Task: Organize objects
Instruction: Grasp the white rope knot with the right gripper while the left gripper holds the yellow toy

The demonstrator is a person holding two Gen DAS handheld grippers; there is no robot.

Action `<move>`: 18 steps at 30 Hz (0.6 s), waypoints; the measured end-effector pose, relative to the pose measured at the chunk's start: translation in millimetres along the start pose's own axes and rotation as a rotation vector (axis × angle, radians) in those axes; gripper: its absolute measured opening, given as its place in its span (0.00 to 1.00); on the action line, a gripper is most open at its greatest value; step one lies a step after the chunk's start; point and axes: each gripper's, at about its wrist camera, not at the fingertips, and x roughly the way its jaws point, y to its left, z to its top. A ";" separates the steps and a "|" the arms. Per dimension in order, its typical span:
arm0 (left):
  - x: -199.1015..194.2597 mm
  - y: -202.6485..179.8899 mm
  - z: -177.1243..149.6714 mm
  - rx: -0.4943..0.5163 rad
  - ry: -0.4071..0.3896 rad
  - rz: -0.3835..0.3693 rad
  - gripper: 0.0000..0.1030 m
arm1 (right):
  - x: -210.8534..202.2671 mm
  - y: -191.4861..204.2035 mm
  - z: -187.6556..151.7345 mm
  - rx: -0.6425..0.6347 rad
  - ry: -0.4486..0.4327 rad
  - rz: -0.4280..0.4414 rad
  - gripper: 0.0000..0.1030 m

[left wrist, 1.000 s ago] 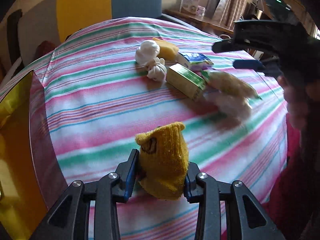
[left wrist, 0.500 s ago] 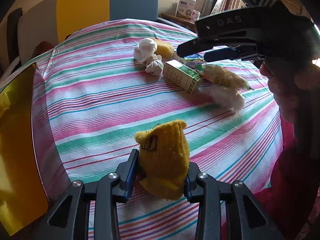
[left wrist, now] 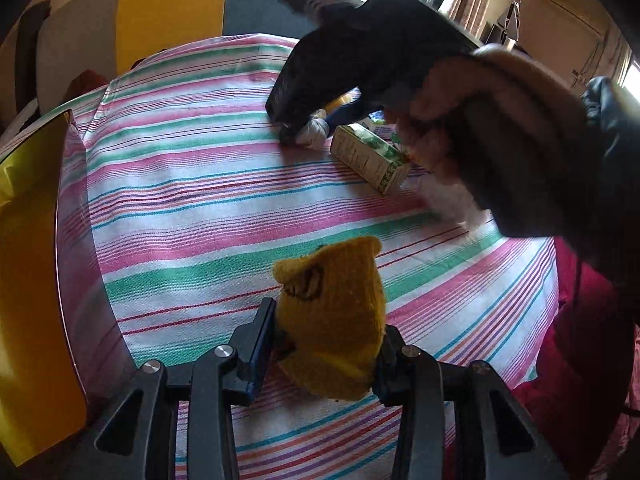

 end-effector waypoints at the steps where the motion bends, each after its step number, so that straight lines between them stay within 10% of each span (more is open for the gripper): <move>1: -2.1 1.0 -1.3 -0.003 -0.001 -0.004 0.41 | 1.5 3.2 -1.5 -0.013 -0.009 -0.008 0.32; 10: -1.7 1.5 -2.5 -0.013 -0.007 -0.013 0.41 | -20.9 59.6 -64.7 -0.292 0.011 0.160 0.27; 18: -5.2 0.4 -6.8 -0.003 -0.021 0.004 0.42 | -18.4 40.1 -79.7 -0.209 -0.024 0.239 0.28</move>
